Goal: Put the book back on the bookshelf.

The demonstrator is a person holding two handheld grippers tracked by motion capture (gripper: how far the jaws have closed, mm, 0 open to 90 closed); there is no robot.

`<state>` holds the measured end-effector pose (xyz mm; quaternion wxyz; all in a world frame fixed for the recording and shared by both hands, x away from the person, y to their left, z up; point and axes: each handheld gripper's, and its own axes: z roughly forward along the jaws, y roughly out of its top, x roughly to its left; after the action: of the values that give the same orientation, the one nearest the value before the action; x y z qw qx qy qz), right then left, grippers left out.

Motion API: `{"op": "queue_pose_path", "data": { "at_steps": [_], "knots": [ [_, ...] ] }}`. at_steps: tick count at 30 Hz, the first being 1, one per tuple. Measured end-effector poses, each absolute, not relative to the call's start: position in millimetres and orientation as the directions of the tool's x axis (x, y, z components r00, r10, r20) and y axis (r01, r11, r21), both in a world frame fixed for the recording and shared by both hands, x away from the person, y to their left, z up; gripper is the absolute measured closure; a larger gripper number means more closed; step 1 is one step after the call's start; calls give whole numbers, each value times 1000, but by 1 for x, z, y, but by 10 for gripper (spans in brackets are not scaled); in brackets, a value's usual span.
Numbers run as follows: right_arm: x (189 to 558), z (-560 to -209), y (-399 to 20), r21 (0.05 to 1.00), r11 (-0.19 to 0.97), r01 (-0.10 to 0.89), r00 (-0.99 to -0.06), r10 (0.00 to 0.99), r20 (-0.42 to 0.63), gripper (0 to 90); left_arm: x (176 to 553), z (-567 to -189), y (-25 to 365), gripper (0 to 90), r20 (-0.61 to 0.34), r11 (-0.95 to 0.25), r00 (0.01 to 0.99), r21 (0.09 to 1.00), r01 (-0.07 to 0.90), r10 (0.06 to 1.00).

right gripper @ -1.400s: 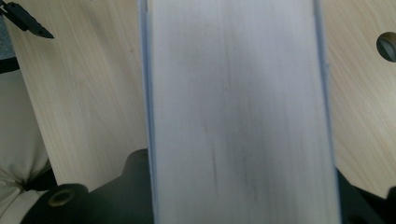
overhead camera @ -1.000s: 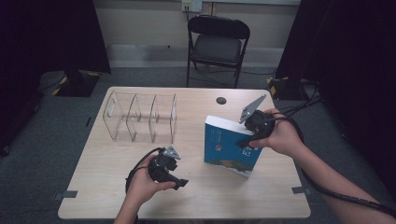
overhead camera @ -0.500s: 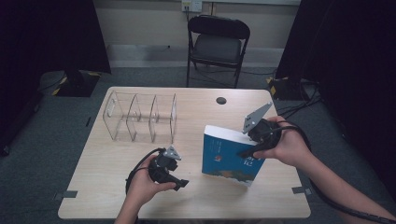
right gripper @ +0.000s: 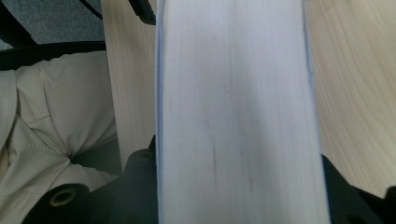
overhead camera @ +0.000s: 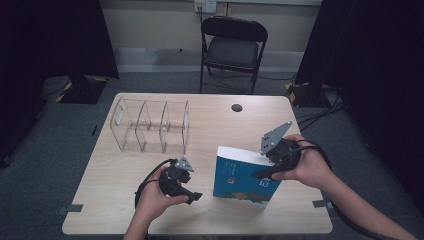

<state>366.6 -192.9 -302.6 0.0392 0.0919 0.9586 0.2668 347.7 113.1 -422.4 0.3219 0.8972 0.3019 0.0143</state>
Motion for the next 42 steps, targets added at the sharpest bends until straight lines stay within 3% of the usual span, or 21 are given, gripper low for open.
{"op": "queue_pose_path", "data": {
  "at_steps": [15, 21, 42],
  "knots": [
    [362, -301, -195, 531, 840, 107, -984, 165, -63, 569, 345, -423, 110, 274, -152, -618, 823, 589, 521, 548],
    [362, -299, -202, 538, 832, 132, -977, 203, -73, 484, 345, -420, 108, 274, -155, -612, 824, 599, 517, 545],
    [361, -305, -217, 607, 775, 176, -971, 239, -24, 369, 348, -390, 96, 278, -126, -632, 856, 622, 462, 501]
  ]
}}
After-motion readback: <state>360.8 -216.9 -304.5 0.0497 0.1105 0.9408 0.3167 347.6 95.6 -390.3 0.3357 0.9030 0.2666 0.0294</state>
